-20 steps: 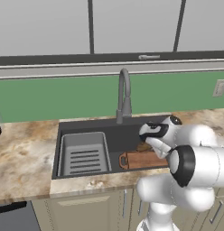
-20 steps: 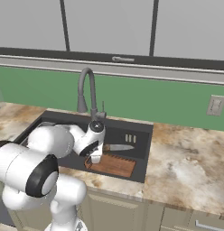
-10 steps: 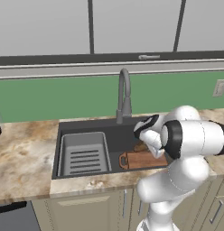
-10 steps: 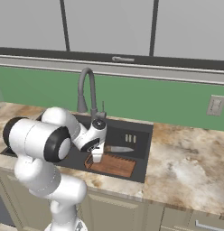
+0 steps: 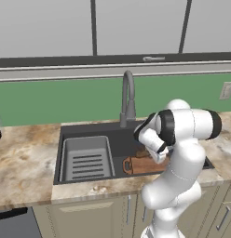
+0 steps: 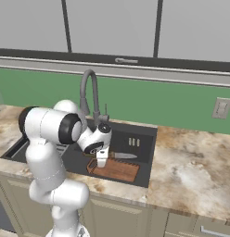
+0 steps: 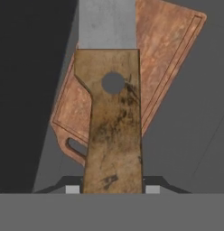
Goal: Move the cutting board and knife to the sink. Then move spray from the cabinet to the counter.
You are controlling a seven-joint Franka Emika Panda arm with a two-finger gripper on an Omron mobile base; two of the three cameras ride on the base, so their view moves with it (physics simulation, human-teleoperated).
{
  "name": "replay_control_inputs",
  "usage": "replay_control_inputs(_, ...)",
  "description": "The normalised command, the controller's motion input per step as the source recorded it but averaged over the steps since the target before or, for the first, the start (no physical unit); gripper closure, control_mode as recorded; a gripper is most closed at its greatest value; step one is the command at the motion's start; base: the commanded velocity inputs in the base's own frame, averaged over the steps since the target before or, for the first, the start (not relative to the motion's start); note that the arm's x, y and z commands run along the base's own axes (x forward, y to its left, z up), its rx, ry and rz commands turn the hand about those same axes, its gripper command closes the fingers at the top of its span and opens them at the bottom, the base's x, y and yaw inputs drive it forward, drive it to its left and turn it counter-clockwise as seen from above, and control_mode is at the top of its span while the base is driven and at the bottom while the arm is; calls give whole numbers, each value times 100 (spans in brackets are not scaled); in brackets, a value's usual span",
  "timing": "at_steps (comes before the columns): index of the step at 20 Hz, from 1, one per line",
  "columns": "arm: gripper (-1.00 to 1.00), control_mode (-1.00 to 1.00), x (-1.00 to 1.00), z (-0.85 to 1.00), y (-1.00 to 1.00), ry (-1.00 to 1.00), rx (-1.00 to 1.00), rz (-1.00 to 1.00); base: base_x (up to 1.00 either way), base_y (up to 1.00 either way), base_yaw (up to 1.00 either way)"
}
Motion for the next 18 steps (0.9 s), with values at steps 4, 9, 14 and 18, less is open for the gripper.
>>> replay_control_inputs(4, 100, -100, 18, -37, 0, 4, 0, 0, 0, 0, 0)
replay_control_inputs(9, 100, -100, 20, -35, 0, 5, 0, 0, 0, 0, 0)
replay_control_inputs(14, 100, -100, 22, -30, 0, 4, 0, 0, 0, 0, 0)
replay_control_inputs(18, 100, -100, 16, -27, 0, 1, 0, 0, 0, 0, 0)
